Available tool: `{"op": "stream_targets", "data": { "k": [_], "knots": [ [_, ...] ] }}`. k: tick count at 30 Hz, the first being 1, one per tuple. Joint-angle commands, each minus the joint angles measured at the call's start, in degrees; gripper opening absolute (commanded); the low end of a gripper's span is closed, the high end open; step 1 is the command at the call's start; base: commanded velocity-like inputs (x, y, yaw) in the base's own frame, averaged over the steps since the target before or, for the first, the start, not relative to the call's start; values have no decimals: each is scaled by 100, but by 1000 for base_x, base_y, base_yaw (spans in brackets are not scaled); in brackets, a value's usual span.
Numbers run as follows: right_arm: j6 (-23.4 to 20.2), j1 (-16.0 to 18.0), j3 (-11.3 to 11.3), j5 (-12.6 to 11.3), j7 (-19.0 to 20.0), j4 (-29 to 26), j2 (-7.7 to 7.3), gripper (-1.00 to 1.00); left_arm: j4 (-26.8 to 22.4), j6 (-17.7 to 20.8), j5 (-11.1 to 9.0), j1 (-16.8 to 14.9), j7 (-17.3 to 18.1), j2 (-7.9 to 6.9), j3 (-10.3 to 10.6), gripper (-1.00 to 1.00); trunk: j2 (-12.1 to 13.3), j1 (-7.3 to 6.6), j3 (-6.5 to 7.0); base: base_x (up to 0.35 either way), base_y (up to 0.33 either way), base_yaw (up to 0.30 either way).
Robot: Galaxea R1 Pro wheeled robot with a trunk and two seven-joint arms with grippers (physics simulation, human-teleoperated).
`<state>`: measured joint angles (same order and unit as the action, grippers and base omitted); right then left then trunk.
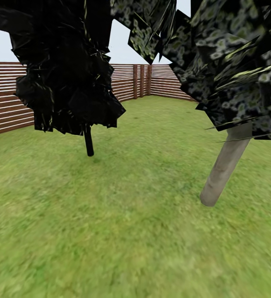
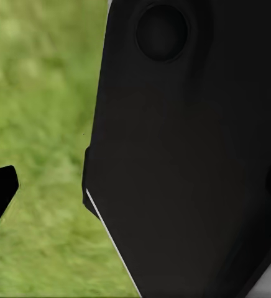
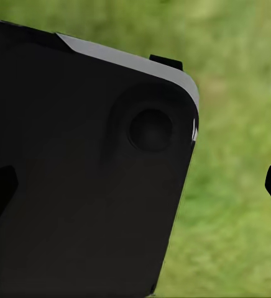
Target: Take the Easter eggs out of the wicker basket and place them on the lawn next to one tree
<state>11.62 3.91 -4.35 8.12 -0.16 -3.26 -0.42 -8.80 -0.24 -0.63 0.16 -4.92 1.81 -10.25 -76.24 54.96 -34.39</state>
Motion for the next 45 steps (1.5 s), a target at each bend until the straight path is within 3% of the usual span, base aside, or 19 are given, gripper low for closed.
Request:
{"op": "stream_targets", "data": {
  "k": [1,14,45],
  "knots": [
    [16,4,-40,5,-2,5,-2,100,-8,-2,-7,2,-9,3,-21,100,-2,3,-4,315,142,-263],
    [16,3,-40,5,-2,5,-2,100,-8,-2,-7,2,-9,3,-21,100,-2,3,-4,315,142,-246],
    [19,4,-40,-4,16,1,8,100,-12,-4,-5,2,-9,3,-21,100,-2,3,-4,309,17,-37]
  ]
}}
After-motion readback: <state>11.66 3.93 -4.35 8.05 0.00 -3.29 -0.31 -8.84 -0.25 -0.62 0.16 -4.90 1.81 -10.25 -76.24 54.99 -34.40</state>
